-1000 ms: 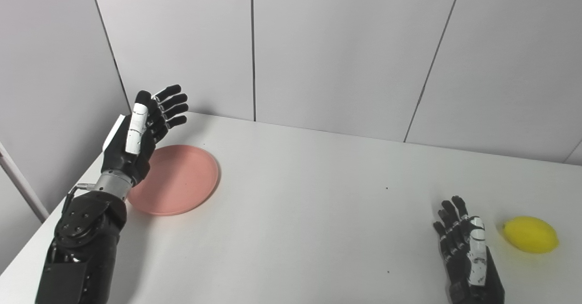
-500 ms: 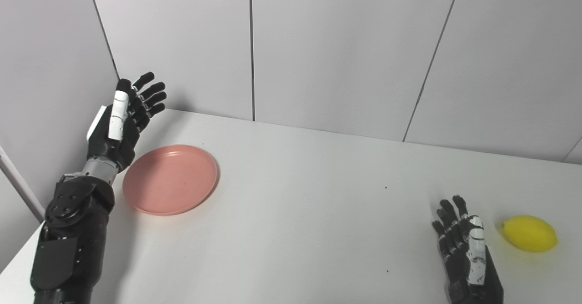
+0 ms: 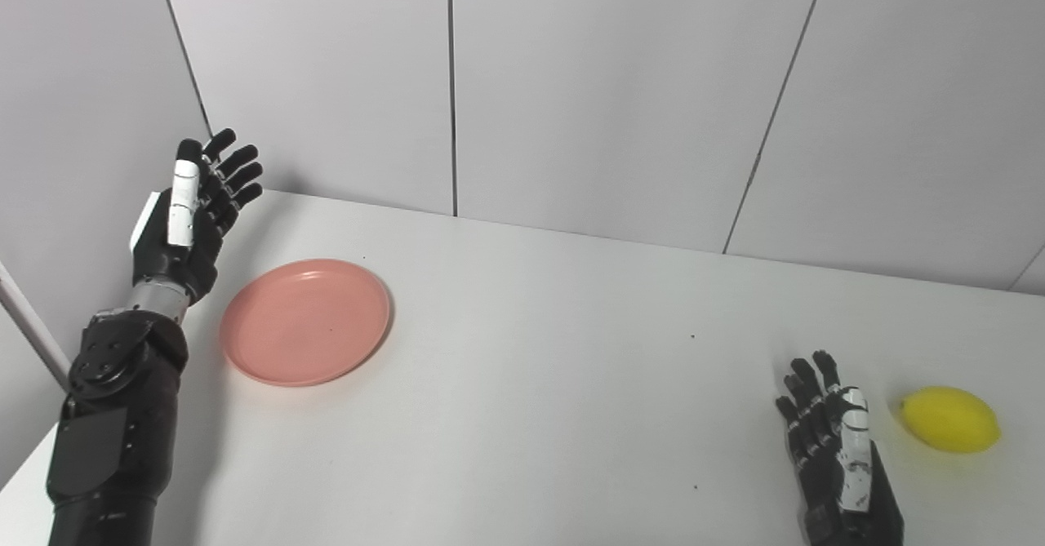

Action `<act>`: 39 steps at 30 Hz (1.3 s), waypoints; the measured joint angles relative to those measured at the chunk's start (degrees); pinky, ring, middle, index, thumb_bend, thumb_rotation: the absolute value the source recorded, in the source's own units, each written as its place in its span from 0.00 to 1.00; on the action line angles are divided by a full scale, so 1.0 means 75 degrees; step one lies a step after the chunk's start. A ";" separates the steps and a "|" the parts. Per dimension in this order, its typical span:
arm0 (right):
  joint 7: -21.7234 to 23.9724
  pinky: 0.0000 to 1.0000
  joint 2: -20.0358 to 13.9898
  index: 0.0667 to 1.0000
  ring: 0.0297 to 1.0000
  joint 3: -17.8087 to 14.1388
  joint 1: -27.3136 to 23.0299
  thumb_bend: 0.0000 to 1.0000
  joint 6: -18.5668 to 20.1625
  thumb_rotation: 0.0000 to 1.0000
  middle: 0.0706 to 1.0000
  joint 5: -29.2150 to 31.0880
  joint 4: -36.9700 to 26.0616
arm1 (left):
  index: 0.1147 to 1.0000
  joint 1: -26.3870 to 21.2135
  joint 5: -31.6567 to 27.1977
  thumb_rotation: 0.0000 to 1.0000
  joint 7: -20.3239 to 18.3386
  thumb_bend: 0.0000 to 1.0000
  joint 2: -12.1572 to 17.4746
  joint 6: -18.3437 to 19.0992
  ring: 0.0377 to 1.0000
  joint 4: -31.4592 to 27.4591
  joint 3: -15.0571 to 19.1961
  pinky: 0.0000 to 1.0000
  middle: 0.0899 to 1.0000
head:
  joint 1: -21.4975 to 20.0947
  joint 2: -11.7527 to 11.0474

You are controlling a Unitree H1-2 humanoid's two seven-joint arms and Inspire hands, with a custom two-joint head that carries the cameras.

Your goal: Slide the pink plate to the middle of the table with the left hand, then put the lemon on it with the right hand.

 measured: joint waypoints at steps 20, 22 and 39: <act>0.0003 1.00 0.0000 0.99 0.99 0.0006 -0.0005 0.69 0.0000 1.00 0.96 -0.0039 0.0005 | 0.83 -0.0582 0.0057 0.84 -0.0298 0.98 0.0377 -0.1816 0.84 0.3873 -0.0201 0.89 0.81 | 0.0011 0.0035; 0.0003 1.00 -0.0002 0.99 0.99 0.0007 -0.0006 0.68 0.0000 1.00 0.96 -0.0041 0.0007 | 0.82 -0.0744 0.0023 0.83 -0.0388 0.98 0.0444 -0.2038 0.84 0.4284 -0.0195 0.88 0.80 | 0.0011 0.0035; -0.0013 1.00 0.0002 0.98 0.98 0.0016 -0.0004 0.68 0.0004 1.00 0.96 -0.0054 -0.0005 | 0.86 -0.0982 -0.0011 0.84 -0.0464 0.99 0.0554 -0.2627 0.86 0.4994 -0.0202 0.87 0.84 | -0.0071 0.0058</act>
